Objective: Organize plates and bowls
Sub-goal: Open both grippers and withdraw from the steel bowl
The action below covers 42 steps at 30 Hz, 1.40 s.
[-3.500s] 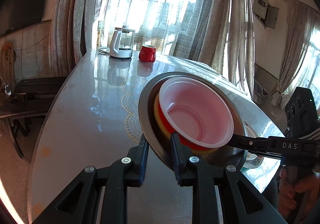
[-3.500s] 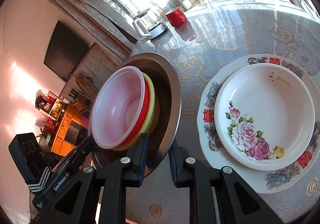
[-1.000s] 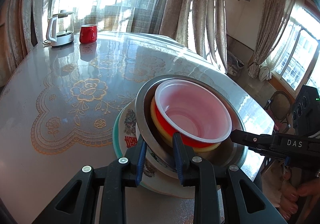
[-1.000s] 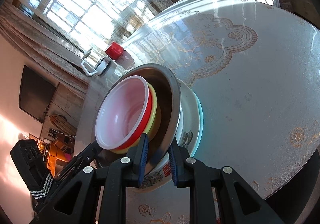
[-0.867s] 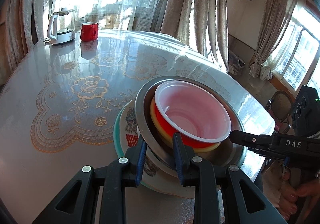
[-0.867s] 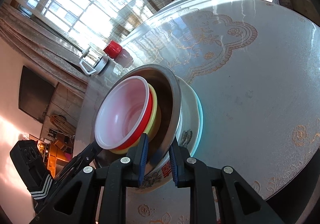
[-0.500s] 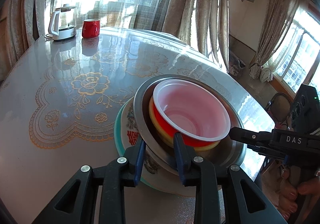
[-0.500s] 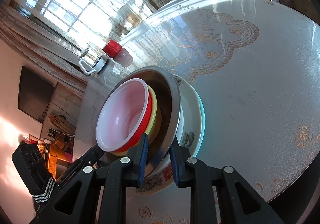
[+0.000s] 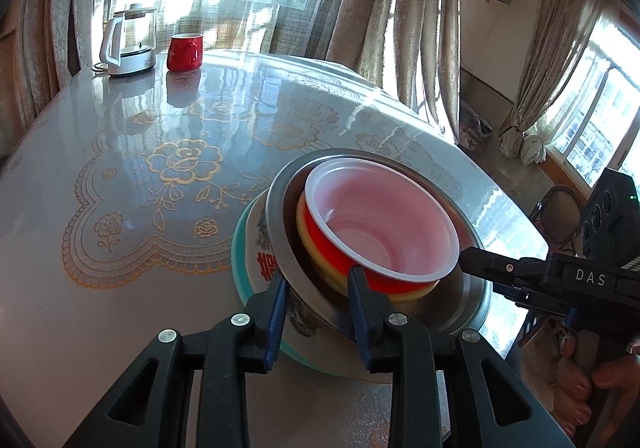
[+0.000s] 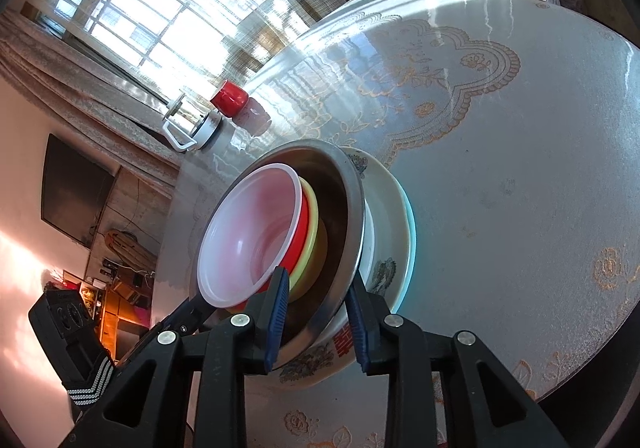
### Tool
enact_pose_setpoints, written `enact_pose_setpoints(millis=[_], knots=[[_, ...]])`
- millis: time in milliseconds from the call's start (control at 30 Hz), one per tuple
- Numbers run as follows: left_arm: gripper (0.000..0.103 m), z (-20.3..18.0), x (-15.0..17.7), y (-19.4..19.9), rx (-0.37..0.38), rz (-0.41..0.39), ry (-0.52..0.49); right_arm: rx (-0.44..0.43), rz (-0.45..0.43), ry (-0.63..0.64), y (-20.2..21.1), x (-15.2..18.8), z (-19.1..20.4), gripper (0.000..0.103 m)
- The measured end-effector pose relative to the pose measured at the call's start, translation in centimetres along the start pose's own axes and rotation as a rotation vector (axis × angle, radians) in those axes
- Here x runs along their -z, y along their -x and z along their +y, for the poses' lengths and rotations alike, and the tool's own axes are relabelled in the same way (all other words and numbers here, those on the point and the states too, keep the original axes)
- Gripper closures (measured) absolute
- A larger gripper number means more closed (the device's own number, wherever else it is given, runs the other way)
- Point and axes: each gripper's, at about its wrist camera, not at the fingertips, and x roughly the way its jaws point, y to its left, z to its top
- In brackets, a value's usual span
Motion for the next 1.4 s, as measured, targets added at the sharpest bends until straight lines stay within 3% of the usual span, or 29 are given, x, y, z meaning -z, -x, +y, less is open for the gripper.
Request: enact_pose_setpoints(millis=[133, 233, 300, 633, 1033, 1200, 1400], knots=[[0.071, -0.2, -0.1, -0.2, -0.026, -0.008, -0.021, 0.053, -0.025, 0.074, -0.1, -0.1, 0.6, 0.077], [0.071, -0.1, -0.1, -0.1, -0.028, -0.002, -0.024, 0.044, -0.022, 0.056, -0.3, -0.2, 0.1, 0.081], [0.070, 0.2, -0.1, 0.0, -0.021, 0.003, -0.008, 0.022, -0.023, 0.035, -0.1, -0.1, -0.2, 0.079], [0.033, -1.1, 0.9, 2.4, -0.170, -0.075, -0.138, 0.054, -0.098, 0.060, 1.7, 0.3, 0.0, 0.074], [0.014, -0.7, 3.0, 3.3, -0.184, -0.041, -0.098, 0.077, -0.118, 0.137, 2.1, 2.1, 0.3, 0.071], [0.001, -0.6, 4.0, 3.8, -0.214, -0.042, -0.097, 0.114, -0.177, 0.214, 3.3, 3.2, 0.8, 0.068], [0.000, -0.5, 5.6, 4.4, -0.275, -0.077, -0.088, 0.149, -0.269, 0.324, 4.8, 5.5, 1.7, 0.060]])
